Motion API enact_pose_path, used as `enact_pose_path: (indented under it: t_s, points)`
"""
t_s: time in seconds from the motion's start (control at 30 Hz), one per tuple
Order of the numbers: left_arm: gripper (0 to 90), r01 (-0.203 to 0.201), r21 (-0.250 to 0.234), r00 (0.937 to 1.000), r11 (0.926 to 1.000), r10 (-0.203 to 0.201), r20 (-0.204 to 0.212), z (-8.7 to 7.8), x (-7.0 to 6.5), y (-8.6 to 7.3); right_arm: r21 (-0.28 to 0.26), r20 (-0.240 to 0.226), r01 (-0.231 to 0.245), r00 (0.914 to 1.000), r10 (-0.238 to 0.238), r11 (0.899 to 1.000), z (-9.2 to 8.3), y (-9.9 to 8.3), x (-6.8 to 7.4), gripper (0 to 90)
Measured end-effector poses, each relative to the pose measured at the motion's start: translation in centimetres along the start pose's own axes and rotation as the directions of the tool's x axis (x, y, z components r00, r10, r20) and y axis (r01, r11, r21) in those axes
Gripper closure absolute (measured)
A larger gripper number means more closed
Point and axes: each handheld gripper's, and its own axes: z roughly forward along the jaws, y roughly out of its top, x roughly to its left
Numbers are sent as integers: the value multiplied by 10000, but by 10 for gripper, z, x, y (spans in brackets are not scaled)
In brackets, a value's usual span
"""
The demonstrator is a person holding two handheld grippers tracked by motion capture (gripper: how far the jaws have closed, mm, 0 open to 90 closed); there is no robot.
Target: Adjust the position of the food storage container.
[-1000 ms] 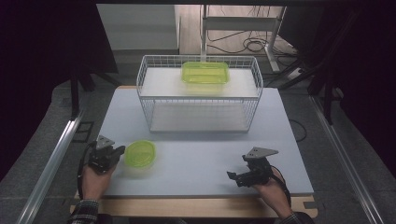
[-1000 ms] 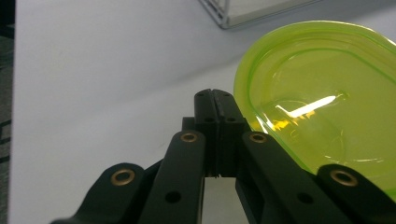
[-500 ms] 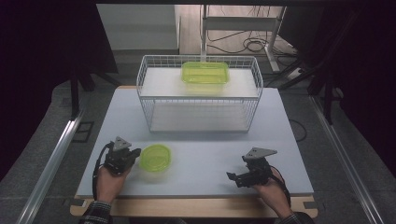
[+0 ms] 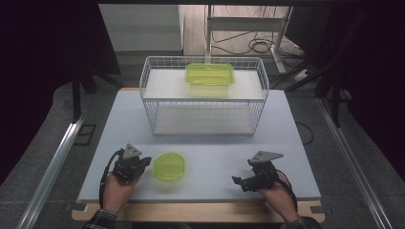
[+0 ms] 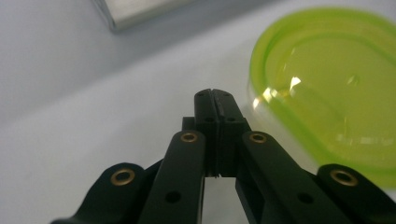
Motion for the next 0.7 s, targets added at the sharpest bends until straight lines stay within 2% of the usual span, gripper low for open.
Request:
enact_pose_path:
  t_s: [0.07,0.1,0.13,0.23,0.57,0.7]
  points:
    - [900,-87,193,9996,9998,82,259,0,-1,-5,-13,5,17,10000,-17,10000,0,0,0,80]
    - [900,-87,193,9996,9998,82,259,0,-1,-5,-13,5,17,10000,-17,10000,0,0,0,80]
    - [900,-130,344,9981,9993,109,612,2,-4,-8,-27,21,25,10000,-25,10000,0,0,0,80]
    - [900,-457,536,9953,9975,408,882,7,-11,-7,-6,33,16,10000,-16,10000,0,0,1,80]
    - [900,-809,603,9865,9949,713,1478,22,-34,4,-2,31,32,10000,-32,10000,0,0,1,80]
    - [900,-1050,496,9780,9932,941,1864,31,-49,13,22,41,46,10000,-46,10000,0,0,1,80]
